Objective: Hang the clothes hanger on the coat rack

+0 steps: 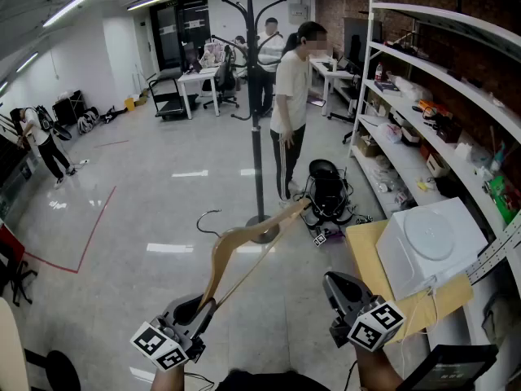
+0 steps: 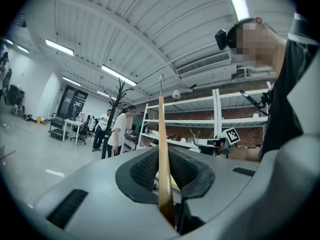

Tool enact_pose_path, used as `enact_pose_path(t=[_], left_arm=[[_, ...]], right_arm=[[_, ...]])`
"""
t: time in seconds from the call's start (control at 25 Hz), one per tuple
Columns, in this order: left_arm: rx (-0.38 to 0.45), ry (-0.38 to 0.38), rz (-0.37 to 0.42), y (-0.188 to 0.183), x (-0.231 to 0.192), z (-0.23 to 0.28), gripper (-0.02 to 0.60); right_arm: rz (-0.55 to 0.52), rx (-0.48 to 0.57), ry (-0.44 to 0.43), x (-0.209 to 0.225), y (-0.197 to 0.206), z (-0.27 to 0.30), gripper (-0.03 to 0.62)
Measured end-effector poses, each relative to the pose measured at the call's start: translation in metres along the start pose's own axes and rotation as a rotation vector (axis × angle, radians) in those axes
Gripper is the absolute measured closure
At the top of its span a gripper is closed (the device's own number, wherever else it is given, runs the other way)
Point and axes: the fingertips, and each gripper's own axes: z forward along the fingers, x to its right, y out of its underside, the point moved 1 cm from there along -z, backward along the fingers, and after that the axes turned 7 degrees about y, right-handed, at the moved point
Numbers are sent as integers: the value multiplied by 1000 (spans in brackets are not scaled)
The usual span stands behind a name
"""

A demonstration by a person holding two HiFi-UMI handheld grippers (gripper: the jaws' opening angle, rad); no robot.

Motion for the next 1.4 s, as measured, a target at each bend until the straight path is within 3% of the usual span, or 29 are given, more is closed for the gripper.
enact_pose_path(t=[0.32, 0.52, 1.04, 1.4], left_arm=[[23, -34, -46, 2, -34, 46, 535], [31, -4, -41, -8, -91, 71, 534], [4, 142, -21, -62, -260, 123, 535], [-3, 266, -8, -113, -338, 201, 534]], right_arm=[[-63, -48, 18, 41, -10, 50, 588], [-74, -27, 37, 55, -17, 107, 586], [-82, 8, 113, 73, -34, 250, 588], [-108, 9, 102, 117, -53, 321, 588]])
